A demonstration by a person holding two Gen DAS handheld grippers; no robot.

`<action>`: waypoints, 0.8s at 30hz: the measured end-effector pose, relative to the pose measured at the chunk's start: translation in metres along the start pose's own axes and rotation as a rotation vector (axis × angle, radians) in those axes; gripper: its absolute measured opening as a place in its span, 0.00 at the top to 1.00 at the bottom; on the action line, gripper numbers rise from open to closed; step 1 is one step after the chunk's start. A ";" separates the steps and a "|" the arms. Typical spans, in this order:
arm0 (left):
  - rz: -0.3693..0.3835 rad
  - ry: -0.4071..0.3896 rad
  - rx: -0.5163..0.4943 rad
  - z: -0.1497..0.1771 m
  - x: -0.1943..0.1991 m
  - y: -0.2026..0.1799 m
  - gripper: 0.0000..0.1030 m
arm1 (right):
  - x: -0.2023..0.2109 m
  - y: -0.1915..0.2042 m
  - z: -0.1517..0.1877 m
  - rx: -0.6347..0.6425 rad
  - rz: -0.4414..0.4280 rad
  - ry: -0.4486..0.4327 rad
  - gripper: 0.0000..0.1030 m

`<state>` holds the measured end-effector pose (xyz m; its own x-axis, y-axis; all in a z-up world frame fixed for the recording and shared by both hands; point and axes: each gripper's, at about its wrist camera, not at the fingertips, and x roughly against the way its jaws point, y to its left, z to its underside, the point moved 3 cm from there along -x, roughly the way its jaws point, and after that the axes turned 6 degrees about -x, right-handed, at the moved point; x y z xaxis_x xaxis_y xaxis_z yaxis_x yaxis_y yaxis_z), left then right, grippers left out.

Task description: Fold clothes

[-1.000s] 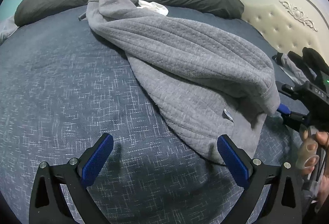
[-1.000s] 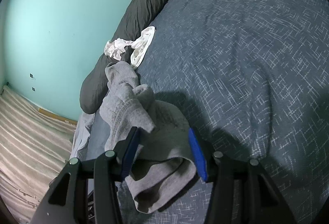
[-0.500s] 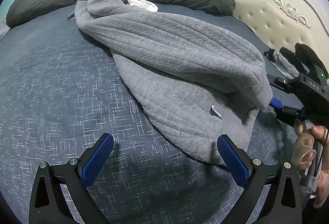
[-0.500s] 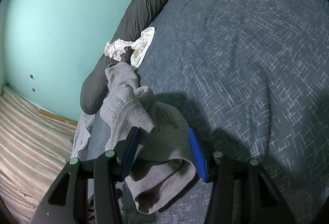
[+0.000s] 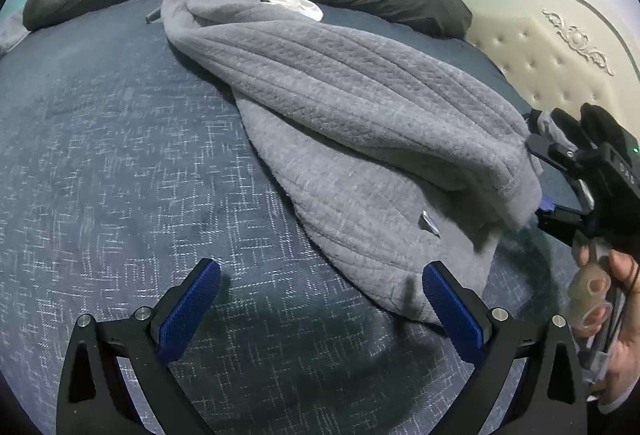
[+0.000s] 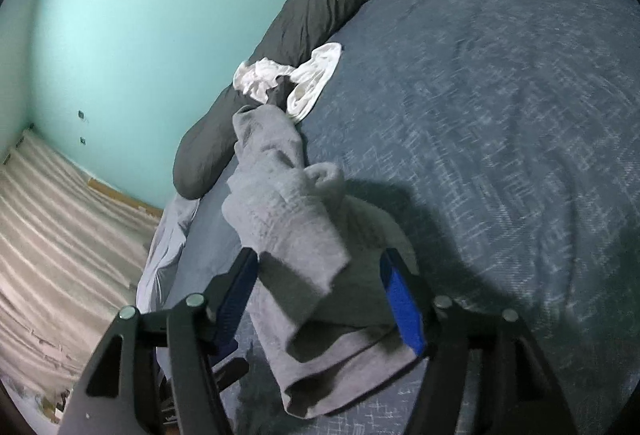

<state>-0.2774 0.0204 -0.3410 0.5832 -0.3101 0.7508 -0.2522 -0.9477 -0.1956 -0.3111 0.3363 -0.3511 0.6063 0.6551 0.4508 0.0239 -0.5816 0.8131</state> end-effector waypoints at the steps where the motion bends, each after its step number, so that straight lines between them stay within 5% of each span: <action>1: 0.004 -0.003 -0.001 0.000 0.000 -0.001 0.00 | -0.002 -0.001 0.001 0.000 0.002 0.004 0.38; 7: -0.002 -0.006 -0.022 0.001 -0.004 -0.011 0.00 | -0.012 -0.005 0.004 -0.038 -0.081 0.037 0.76; 10: 0.004 -0.004 -0.021 0.002 -0.005 -0.013 0.00 | -0.008 0.003 0.003 -0.015 -0.109 0.018 0.86; 16: 0.031 0.007 -0.017 0.004 -0.007 -0.018 0.00 | 0.016 0.011 -0.013 0.033 -0.134 -0.087 0.92; 24: 0.029 0.015 -0.017 0.006 -0.008 -0.022 0.00 | 0.049 -0.025 -0.043 -0.042 -0.030 -0.249 0.96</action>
<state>-0.2715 0.0436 -0.3464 0.5640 -0.3366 0.7540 -0.2823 -0.9367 -0.2070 -0.3164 0.4037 -0.3331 0.7830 0.5300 0.3256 0.0152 -0.5396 0.8418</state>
